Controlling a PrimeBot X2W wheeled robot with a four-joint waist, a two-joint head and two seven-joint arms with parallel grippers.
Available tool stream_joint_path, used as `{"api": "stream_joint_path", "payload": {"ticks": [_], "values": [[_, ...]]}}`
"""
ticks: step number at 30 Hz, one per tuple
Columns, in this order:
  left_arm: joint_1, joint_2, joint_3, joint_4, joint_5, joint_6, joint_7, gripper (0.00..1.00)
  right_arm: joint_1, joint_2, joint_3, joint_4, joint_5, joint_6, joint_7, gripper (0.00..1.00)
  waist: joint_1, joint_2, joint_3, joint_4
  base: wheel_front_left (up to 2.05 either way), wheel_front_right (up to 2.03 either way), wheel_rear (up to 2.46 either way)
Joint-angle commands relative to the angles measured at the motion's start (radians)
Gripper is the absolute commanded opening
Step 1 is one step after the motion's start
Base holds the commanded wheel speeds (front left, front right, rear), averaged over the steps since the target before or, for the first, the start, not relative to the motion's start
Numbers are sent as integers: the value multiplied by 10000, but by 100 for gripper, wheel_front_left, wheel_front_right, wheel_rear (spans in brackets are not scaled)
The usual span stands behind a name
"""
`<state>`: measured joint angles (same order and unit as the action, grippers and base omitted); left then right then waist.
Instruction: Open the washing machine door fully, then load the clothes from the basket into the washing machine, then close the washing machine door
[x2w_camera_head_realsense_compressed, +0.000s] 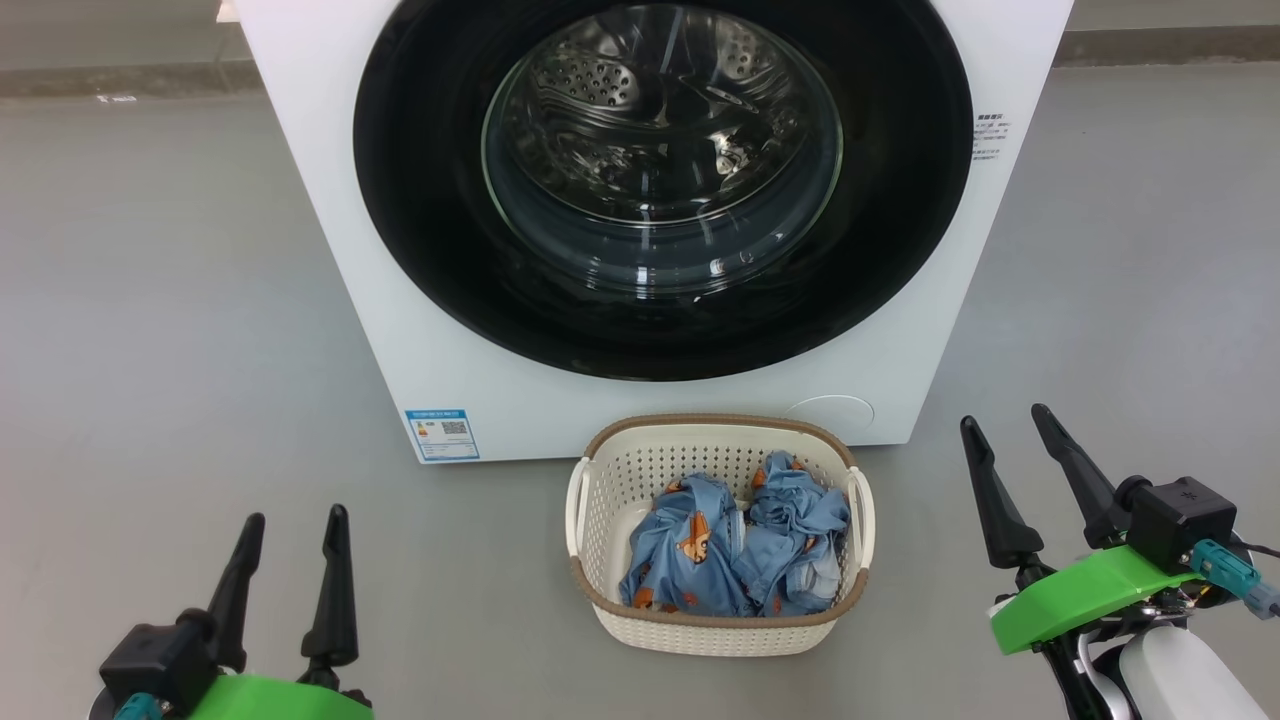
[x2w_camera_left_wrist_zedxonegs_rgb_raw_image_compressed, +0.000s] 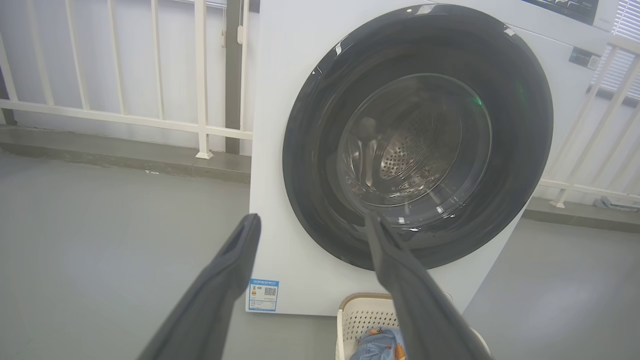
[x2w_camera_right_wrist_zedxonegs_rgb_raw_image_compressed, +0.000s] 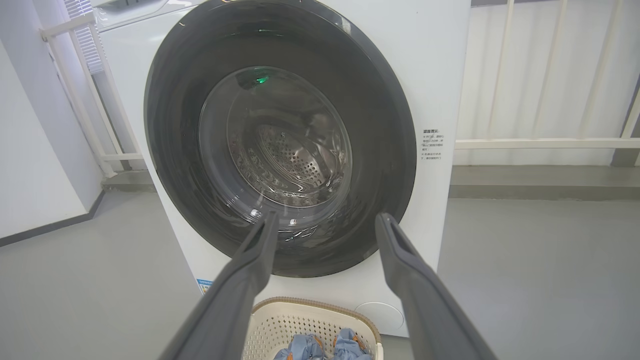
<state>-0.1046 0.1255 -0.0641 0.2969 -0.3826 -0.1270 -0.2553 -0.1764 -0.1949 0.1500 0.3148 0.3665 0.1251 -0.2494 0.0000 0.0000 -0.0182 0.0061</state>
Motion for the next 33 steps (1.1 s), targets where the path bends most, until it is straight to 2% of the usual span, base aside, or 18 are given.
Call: {"api": "stream_joint_path", "payload": {"ticks": [1, 19, 33], "values": [[-515, 203, 309, -145, 20, -33, -65, 100, -346, -98, 119, -234, -87, 56, -124, 100, 0, 0, -1, -1, 0, 0, 0], [-560, 279, 236, -249, 136, -35, -65, 100, -369, -63, 143, -202, -77, 56, -124, 100, 0, 0, 14, 1, 10, 10, -20], [-535, 253, 279, -265, 138, -36, -65, 100, -385, -40, 153, -171, -59, 56, -124, 100, 0, 0, 14, -17, 100, 100, -199]]}}
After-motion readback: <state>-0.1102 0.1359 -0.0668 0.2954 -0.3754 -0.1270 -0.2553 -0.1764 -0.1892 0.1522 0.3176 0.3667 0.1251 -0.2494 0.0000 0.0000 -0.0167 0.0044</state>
